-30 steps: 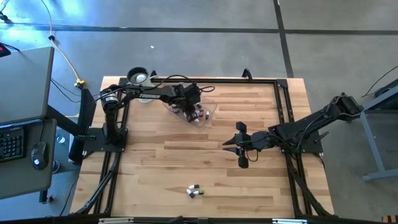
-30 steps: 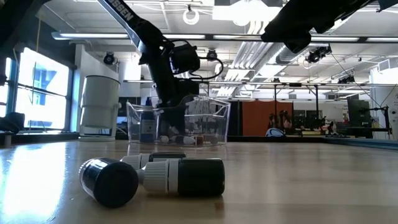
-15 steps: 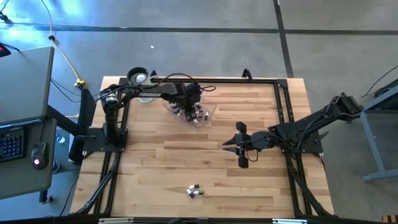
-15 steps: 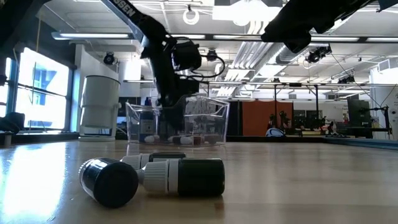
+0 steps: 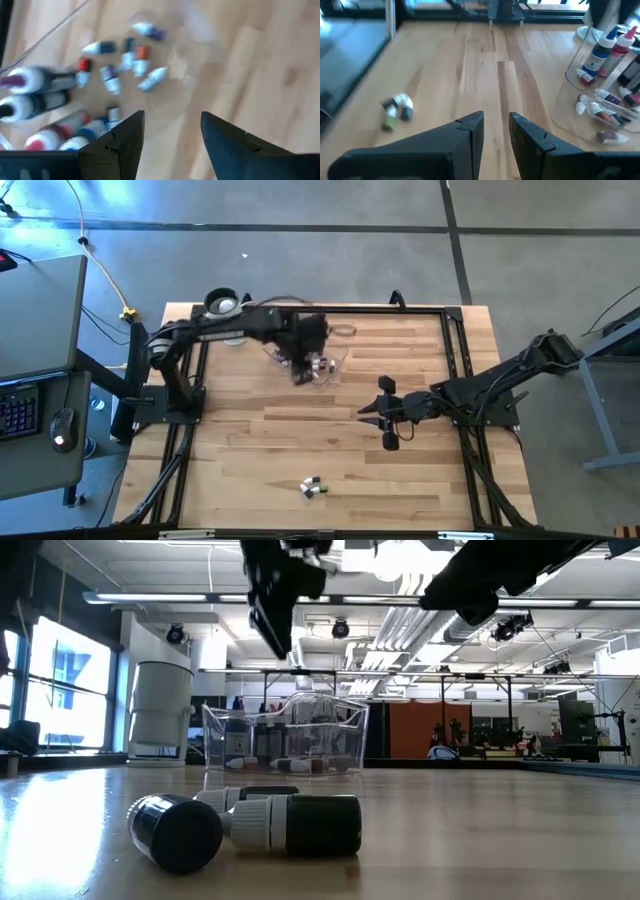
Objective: Pick & Place food coloring
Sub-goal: Put the top small green food coloring bottle into the bin
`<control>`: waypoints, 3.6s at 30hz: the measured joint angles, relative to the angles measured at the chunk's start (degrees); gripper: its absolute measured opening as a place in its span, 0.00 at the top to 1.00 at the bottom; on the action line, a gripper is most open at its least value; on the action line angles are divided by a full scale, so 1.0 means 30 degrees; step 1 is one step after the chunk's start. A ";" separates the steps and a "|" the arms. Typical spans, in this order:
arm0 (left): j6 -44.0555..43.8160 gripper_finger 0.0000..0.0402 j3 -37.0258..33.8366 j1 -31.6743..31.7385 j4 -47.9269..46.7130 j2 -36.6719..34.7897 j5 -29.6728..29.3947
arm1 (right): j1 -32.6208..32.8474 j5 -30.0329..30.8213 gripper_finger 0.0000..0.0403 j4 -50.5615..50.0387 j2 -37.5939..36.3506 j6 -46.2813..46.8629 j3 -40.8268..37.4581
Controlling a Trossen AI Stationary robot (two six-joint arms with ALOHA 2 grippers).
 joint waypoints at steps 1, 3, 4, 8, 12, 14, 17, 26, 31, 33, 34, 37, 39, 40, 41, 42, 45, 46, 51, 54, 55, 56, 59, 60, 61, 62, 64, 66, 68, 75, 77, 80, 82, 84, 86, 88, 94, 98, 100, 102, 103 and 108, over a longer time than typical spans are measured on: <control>-0.0044 0.52 -0.0252 -0.0613 -0.0033 -0.0430 -0.0056 | 0.0000 0.0036 0.79 0.0007 0.0167 -0.0525 0.0005; -0.0036 0.52 -0.0956 -0.2101 -0.0908 -0.1275 -0.0360 | 0.0000 0.0303 0.79 0.0197 0.0736 -0.1961 0.0005; 0.0098 0.52 -0.1499 -0.2894 -0.0861 -0.1743 -0.0640 | 0.0000 0.0658 0.79 0.0287 0.1000 -0.2694 0.0005; -0.0363 0.52 -0.5292 -0.6503 0.0613 -0.3781 -0.1233 | -0.0006 0.1164 0.79 0.1966 0.2135 -0.4712 -0.0002; -0.2638 0.52 -1.0568 -1.0429 0.6323 -0.5838 -0.1325 | -0.0095 -0.0723 0.79 0.5694 0.3382 -0.6131 0.0003; -0.3695 0.52 -1.2906 -1.2192 0.9981 -0.6559 -0.1526 | -0.0095 -0.1606 0.79 0.7883 0.4211 -0.6488 0.0017; -0.4619 0.52 -1.4982 -1.3987 1.4342 -0.6694 -0.1822 | -0.0124 -0.2875 0.79 1.0550 0.5925 -0.5477 0.0083; -0.4902 0.52 -1.5712 -1.4906 1.7483 -0.6378 -0.2566 | 0.0113 -0.6242 0.64 1.2415 1.2402 -0.1641 0.2974; -0.4814 0.52 -1.5719 -1.4931 1.7335 -0.6374 -0.2603 | 0.0576 -0.7375 0.56 1.1620 1.5388 -0.1886 0.5253; -0.4804 0.52 -1.5697 -1.4931 1.7304 -0.6374 -0.2595 | 0.0647 -0.7990 0.54 1.0750 1.6253 -0.1919 0.6266; -0.4753 0.52 -1.5697 -1.4931 1.7264 -0.6374 -0.2595 | 0.0656 -0.8381 0.53 1.0071 1.6445 -0.1754 0.6661; -0.4749 0.52 -1.5697 -1.4931 1.7291 -0.6374 -0.2595 | 0.0616 -0.8886 0.53 0.8073 1.6955 -0.1372 0.7992; -0.4749 0.52 -1.5697 -1.4931 1.7361 -0.6374 -0.2563 | 0.0605 -0.8724 0.54 0.6478 1.7088 -0.1518 0.8536; -0.4749 0.52 -1.5697 -1.4931 1.7348 -0.6374 -0.2518 | 0.0605 -0.8450 0.55 0.5987 1.7152 -0.1636 0.8734; -0.4749 0.52 -1.5697 -1.4931 1.7363 -0.6374 -0.2447 | 0.0589 -0.8297 0.56 0.5734 1.7162 -0.1768 0.8818; -0.4749 0.52 -1.5697 -1.4931 1.7370 -0.6374 -0.2322 | 0.0544 -0.8209 0.56 0.5681 1.7162 -0.1824 0.8923; -0.4749 0.52 -1.5697 -1.4931 1.7372 -0.6374 -0.2032 | 0.0445 -0.8329 0.58 0.5902 1.7119 -0.1851 0.9105; -0.4749 0.52 -1.5697 -1.4931 1.7376 -0.6374 -0.2005 | 0.0444 -0.8354 0.59 0.5816 1.7118 -0.1851 0.9091; -0.4643 0.52 -1.5697 -1.4931 1.7341 -0.6374 -0.1889 | 0.0664 -0.8286 0.59 0.4944 1.7119 -0.1838 0.9061; -0.4094 0.52 -1.5697 -1.4931 1.7366 -0.6374 -0.1889 | 0.0779 -0.7983 0.60 0.4757 1.7119 -0.1838 0.9054; -0.3944 0.52 -1.5697 -1.4931 1.7366 -0.6374 -0.1889 | 0.0780 -0.7975 0.60 0.4779 1.7119 -0.1852 0.9054; -0.3884 0.52 -1.5697 -1.4931 1.7370 -0.6374 -0.1893 | 0.0759 -0.7917 0.60 0.4800 1.7119 -0.1885 0.9054; -0.3882 0.52 -1.5697 -1.4931 1.7370 -0.6374 -0.1896 | 0.0721 -0.7919 0.60 0.4754 1.7119 -0.1987 0.9054; -0.3882 0.52 -1.5697 -1.4931 1.7370 -0.6374 -0.1893 | 0.0702 -0.8084 0.60 0.4760 1.7121 -0.1991 0.9054; -0.3882 0.52 -1.5697 -1.4931 1.7370 -0.6374 -0.1892 | 0.0679 -0.8284 0.60 0.4819 1.7189 -0.1991 0.9054; -0.3882 0.52 -1.5697 -1.4931 1.7370 -0.6374 -0.1893 | 0.0662 -0.8539 0.60 0.4981 1.7314 -0.1973 0.9061; -0.3882 0.52 -1.5697 -1.4931 1.7370 -0.6374 -0.1896 | 0.0621 -0.9058 0.60 0.5492 1.7795 -0.1643 0.9061; -0.3882 0.52 -1.5697 -1.4931 1.7370 -0.6374 -0.1896 | 0.0490 -0.9621 0.60 0.6209 1.8225 -0.1408 0.9069; -0.3882 0.52 -1.5697 -1.4931 1.7370 -0.6374 -0.1896 | 0.0293 -1.0020 0.60 0.7002 1.8564 -0.1384 0.9085; -0.3882 0.52 -1.5697 -1.4931 1.7347 -0.6366 -0.1889 | -0.0415 -1.0430 0.65 0.7638 1.8743 -0.2219 0.9061; -0.3882 0.52 -1.5697 -1.4931 1.7348 -0.6366 -0.1889 | -0.0593 -1.0701 0.68 0.7485 1.8743 -0.2159 0.9061; -0.3882 0.52 -1.5697 -1.4931 1.7341 -0.6366 -0.1889 | -0.0791 -1.0949 0.74 0.7265 1.8743 -0.2155 0.9068; -0.3882 0.52 -1.5697 -1.4931 1.7329 -0.6366 -0.1896 | -0.0857 -1.1088 0.79 0.7243 1.8743 -0.2004 0.9068; -0.3882 0.52 -1.5697 -1.4931 1.7327 -0.6366 -0.1896 | -0.0924 -1.1227 0.82 0.7239 1.8743 -0.1997 0.9068; -0.3882 0.52 -1.5697 -1.4931 1.7327 -0.6366 -0.1896 | -0.0998 -1.1450 0.84 0.7381 1.8743 -0.1998 0.9068; -0.3882 0.52 -1.5697 -1.4931 1.7319 -0.6366 -0.1896 | -0.1153 -1.1952 0.85 0.7493 1.8743 -0.1998 0.9050; -0.3882 0.52 -1.5697 -1.4931 1.7294 -0.6366 -0.1896 | -0.1856 -1.2911 0.82 0.6665 1.7488 -0.1995 0.9003; -0.3882 0.52 -1.5697 -1.4931 1.7245 -0.6366 -0.1903 | -0.2645 -1.2453 0.82 0.4276 1.5084 -0.2768 0.9017; -0.3882 0.52 -1.5697 -1.4931 1.7231 -0.6366 -0.1903 | -0.3057 -1.0965 0.82 0.2509 1.3461 -0.3909 0.9017; -0.3882 0.52 -1.5697 -1.4931 1.7222 -0.6359 -0.1903 | -0.3518 -0.8570 0.82 0.0812 1.1706 -0.5391 0.9025; -0.3882 0.52 -1.5697 -1.4931 1.7232 -0.6359 -0.1903 | -0.3750 -0.6843 0.82 0.0156 1.0951 -0.5971 0.9052; -0.3251 0.52 -1.5697 -1.4931 1.7274 -0.6359 -0.2213 | -0.5631 -0.0820 0.81 -0.1209 0.8702 -0.6603 0.9054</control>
